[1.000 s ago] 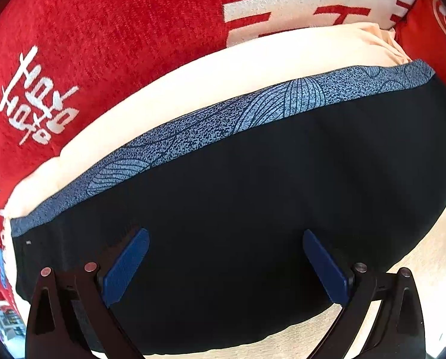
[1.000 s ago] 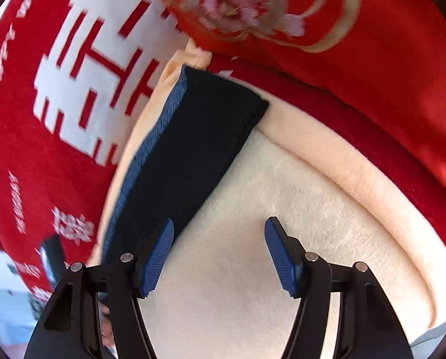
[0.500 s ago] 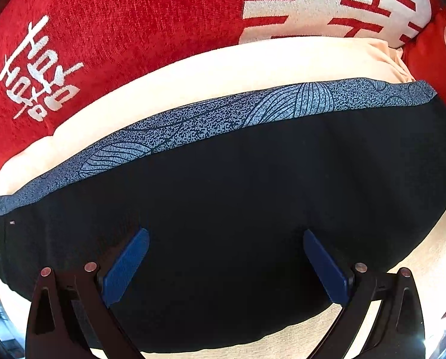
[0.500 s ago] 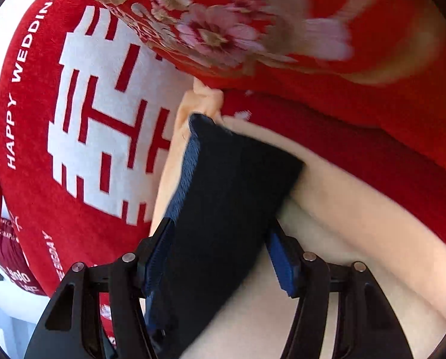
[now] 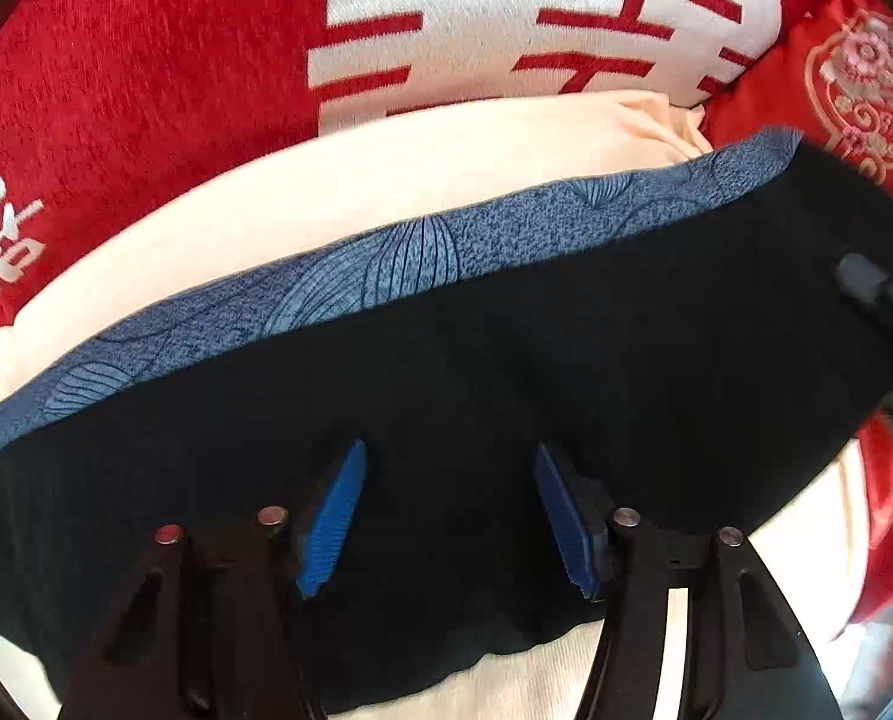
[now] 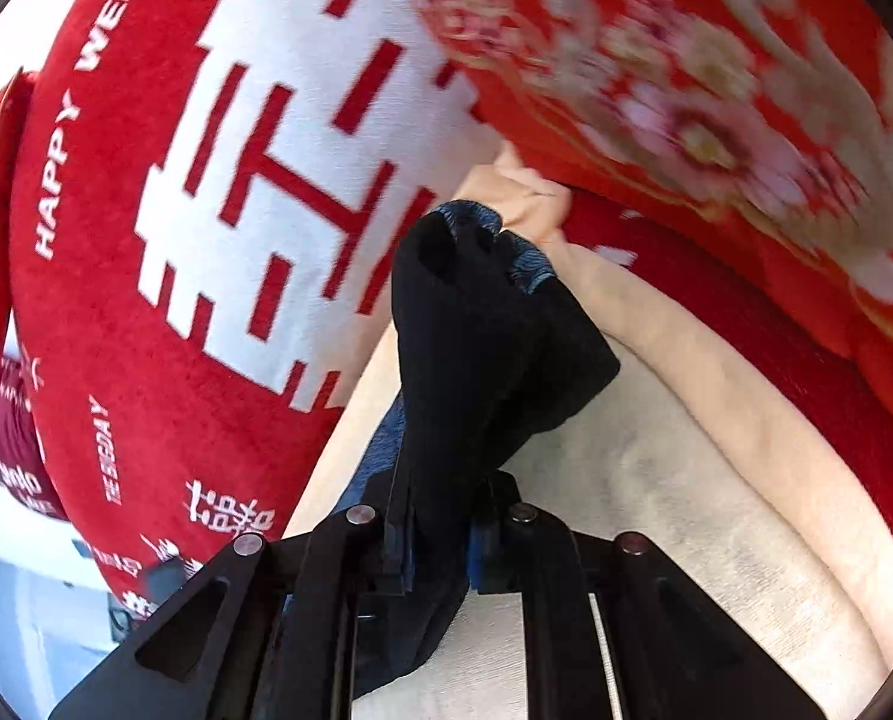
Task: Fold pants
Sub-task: 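Grasp the folded trouser leg end with the right gripper and lift it, then fold the held leg end over toward the waistband with the right gripper, then release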
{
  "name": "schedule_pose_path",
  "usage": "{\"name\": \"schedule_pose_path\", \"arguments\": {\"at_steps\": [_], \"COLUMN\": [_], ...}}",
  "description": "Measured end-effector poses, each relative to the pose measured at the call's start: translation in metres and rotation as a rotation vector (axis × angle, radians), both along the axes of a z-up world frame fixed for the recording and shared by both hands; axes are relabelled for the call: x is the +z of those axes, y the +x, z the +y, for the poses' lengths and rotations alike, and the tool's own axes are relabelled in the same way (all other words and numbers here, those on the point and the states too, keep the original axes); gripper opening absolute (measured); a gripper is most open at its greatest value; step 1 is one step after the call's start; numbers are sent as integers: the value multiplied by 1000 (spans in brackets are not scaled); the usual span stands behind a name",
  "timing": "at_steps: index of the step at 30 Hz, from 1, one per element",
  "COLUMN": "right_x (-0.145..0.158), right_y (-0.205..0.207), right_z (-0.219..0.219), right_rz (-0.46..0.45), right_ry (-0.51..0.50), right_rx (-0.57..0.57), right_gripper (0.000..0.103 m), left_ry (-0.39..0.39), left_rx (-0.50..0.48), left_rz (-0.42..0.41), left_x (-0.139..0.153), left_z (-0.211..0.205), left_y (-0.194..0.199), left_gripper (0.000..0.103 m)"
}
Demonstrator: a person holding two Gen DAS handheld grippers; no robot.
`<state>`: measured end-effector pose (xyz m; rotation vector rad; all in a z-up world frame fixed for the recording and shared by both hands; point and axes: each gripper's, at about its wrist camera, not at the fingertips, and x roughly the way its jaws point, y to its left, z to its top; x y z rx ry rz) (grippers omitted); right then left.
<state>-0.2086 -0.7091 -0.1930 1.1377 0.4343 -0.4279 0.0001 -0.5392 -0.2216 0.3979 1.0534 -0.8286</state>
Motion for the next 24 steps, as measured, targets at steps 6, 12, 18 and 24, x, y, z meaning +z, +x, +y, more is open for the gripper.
{"name": "schedule_pose_path", "arguments": {"at_steps": [6,12,18,24], "right_x": [38,80,98,68], "right_y": [27,69,110,173], "right_z": [27,81,148,230], "right_rz": [56,131,208,322], "right_ry": [-147,-332,-477,-540], "right_rx": [92,238,368,512], "right_gripper": [13,13,13,14], "left_ry": [-47,-101,-95,-36], "left_rx": [-19,-57,35,168], "left_rz": [16,80,44,-8], "left_x": [1,11,31,30], "left_z": [9,25,121,223], "left_y": [-6,1,37,82], "left_gripper": [61,61,61,78]}}
